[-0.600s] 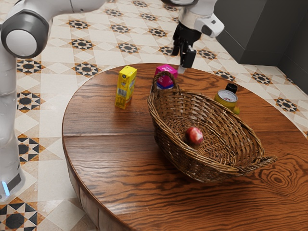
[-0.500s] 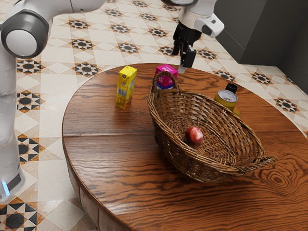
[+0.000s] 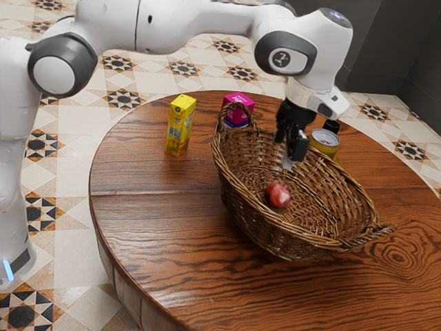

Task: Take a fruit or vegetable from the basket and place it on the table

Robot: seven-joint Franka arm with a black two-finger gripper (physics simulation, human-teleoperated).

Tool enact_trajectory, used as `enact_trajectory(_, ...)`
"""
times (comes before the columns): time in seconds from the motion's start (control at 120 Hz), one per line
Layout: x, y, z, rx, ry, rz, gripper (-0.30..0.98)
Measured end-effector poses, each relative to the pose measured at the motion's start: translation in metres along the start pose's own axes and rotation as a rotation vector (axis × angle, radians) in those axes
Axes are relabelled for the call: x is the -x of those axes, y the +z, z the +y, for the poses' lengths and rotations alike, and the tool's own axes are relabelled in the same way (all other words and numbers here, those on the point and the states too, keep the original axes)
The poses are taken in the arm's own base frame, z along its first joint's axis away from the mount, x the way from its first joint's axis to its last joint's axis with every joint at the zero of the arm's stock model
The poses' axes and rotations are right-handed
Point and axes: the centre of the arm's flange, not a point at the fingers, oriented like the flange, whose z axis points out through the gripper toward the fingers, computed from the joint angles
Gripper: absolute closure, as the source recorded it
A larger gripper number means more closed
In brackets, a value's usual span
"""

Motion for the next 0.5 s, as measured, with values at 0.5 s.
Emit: enact_trajectory(0.5,-0.012,0.061,0.011,0.1,-0.099,-0.051,0.0)
